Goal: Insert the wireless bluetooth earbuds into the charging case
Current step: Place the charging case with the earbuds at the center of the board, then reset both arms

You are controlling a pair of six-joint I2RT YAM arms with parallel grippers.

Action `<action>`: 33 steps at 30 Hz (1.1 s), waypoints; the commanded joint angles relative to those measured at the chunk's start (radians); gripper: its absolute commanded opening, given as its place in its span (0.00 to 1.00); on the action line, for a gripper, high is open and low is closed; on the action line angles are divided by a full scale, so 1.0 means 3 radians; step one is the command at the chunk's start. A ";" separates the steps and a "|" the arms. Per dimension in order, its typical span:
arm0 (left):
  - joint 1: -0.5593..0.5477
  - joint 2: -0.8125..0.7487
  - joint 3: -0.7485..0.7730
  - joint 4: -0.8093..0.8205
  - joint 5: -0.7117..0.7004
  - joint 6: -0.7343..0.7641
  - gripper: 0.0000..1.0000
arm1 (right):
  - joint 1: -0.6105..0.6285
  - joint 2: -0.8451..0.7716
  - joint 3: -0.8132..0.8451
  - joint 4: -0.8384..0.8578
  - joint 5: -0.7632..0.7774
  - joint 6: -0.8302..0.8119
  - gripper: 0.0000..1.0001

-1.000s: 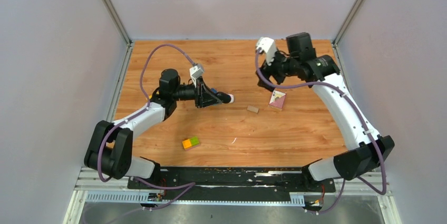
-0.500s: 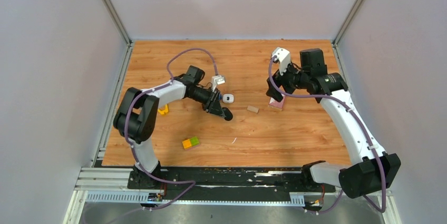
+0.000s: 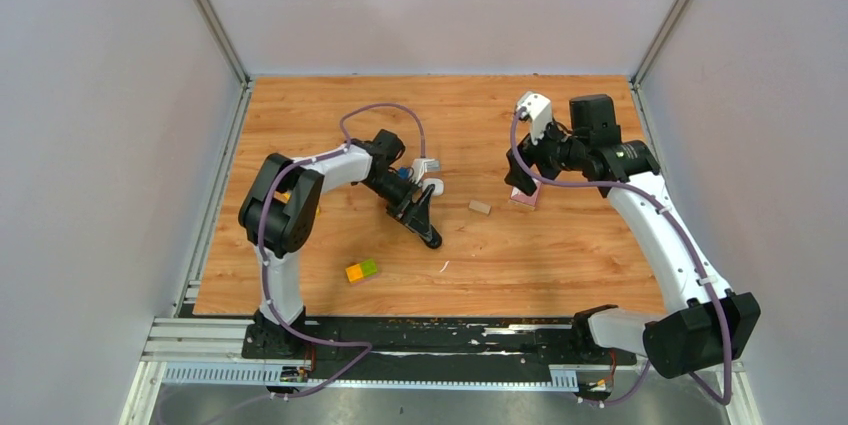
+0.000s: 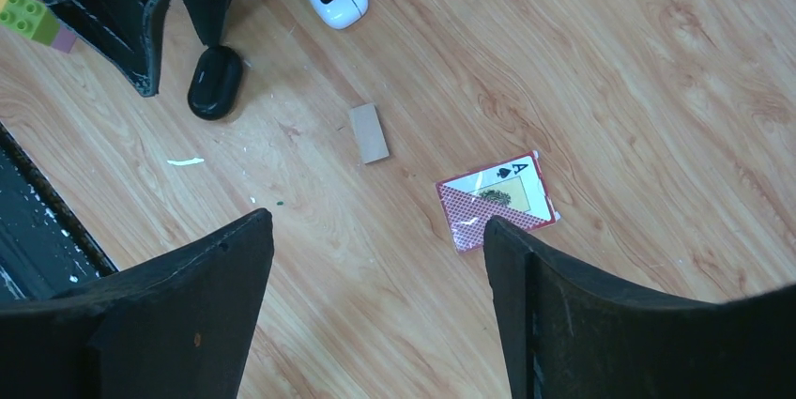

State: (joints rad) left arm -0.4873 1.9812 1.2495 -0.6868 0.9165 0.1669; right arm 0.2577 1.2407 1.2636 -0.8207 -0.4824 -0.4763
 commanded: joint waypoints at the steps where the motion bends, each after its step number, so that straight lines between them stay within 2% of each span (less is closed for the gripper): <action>1: 0.0012 -0.0248 0.0153 -0.0337 -0.0399 0.0216 1.00 | -0.0053 -0.0057 0.0022 0.0113 -0.0021 0.0072 0.84; 6: 0.0029 -0.0525 0.0315 -0.0797 -0.0863 0.0478 1.00 | -0.0094 -0.0036 0.0003 0.0197 0.0164 0.0208 0.89; 11: 0.0114 -0.0888 0.0501 -0.0901 -0.0983 0.0350 1.00 | -0.0124 -0.0019 -0.0092 0.0439 0.0445 0.0573 0.92; 15: 0.0189 -0.0932 0.0784 -0.1284 -0.1237 0.0380 1.00 | -0.0128 0.0017 -0.0148 0.0550 0.0468 0.0747 0.92; 19: 0.0276 -0.0864 0.1075 -0.1743 -0.1257 0.0313 1.00 | -0.0127 0.0101 -0.0150 0.0728 0.0762 0.0930 0.92; 21: 0.0294 -0.0984 0.1025 -0.1603 -0.1379 0.0242 1.00 | -0.0128 0.0149 -0.0130 0.0864 0.0951 0.1043 0.93; 25: 0.0373 -0.1139 0.1118 -0.1376 -0.1946 0.0199 1.00 | -0.0127 0.0200 0.0066 0.0976 0.1140 0.1126 0.94; 27: 0.0507 -0.1104 0.1436 -0.1357 -0.2154 0.0206 1.00 | -0.0130 0.0226 0.0199 0.0965 0.1223 0.1122 0.94; 33: 0.1161 -0.0875 0.2458 -0.1286 -0.2155 0.0090 1.00 | -0.0128 0.0319 0.0606 0.0979 0.1397 0.1152 0.94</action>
State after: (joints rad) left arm -0.2611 1.7145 1.8076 -1.1259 0.3172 0.2287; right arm 0.2230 1.3277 1.3373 -0.5995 -0.1337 -0.1692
